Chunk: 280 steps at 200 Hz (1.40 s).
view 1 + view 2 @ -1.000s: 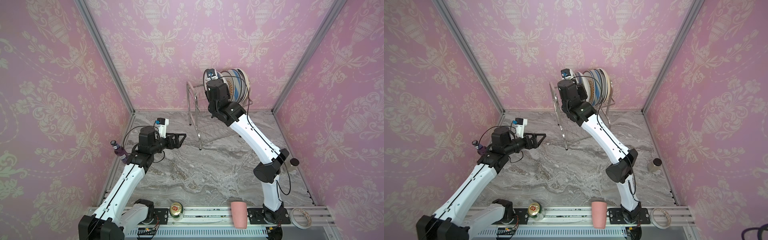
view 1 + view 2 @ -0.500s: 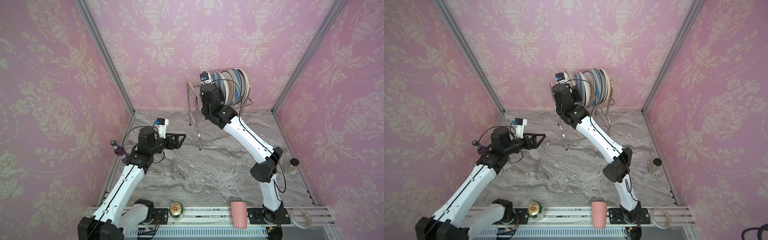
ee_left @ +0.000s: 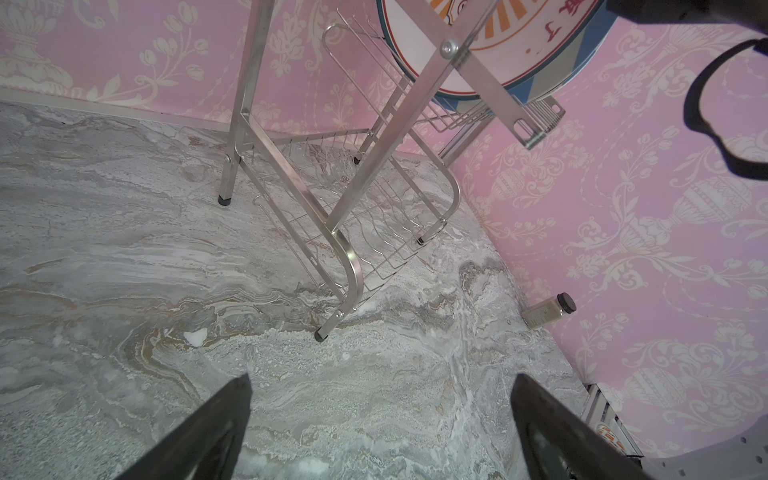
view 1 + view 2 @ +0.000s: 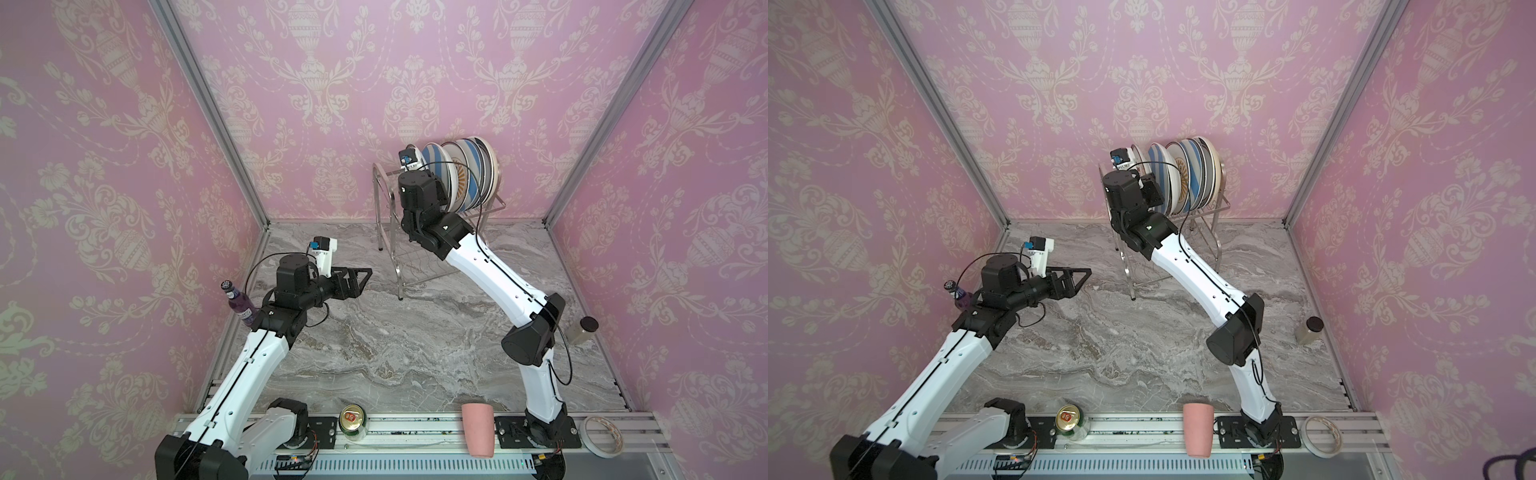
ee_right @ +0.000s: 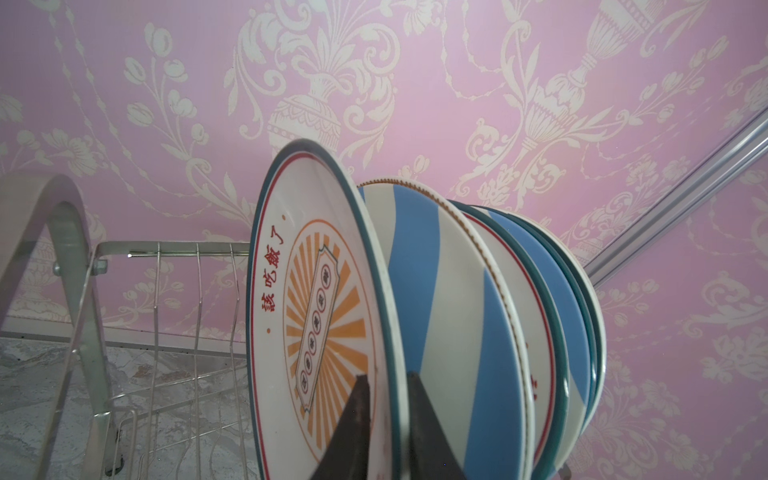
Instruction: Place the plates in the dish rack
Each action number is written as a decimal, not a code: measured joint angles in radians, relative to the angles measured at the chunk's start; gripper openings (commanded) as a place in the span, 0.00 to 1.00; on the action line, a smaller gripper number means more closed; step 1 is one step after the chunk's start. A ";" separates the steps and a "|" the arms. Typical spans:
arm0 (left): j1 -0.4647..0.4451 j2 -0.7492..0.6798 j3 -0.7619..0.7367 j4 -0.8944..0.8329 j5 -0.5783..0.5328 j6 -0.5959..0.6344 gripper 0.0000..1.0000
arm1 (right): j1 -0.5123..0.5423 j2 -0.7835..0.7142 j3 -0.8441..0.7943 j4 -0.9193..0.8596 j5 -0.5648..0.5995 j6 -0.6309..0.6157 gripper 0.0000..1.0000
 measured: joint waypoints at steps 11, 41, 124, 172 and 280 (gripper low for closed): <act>0.000 -0.002 -0.001 -0.002 0.000 0.001 0.99 | 0.000 0.000 -0.002 -0.001 0.000 0.000 0.22; 0.000 -0.004 -0.002 -0.006 -0.007 0.004 0.99 | 0.004 -0.001 -0.002 0.000 0.001 -0.004 0.29; -0.001 -0.013 -0.002 -0.073 -0.122 0.041 0.99 | 0.041 -0.070 -0.008 -0.089 -0.016 0.002 0.56; -0.001 -0.022 -0.002 -0.124 -0.253 0.064 0.99 | 0.060 -0.253 -0.087 -0.261 -0.105 0.126 0.65; 0.003 -0.116 -0.449 0.289 -0.902 0.257 0.99 | -0.294 -1.320 -1.459 -0.260 -0.320 0.447 0.82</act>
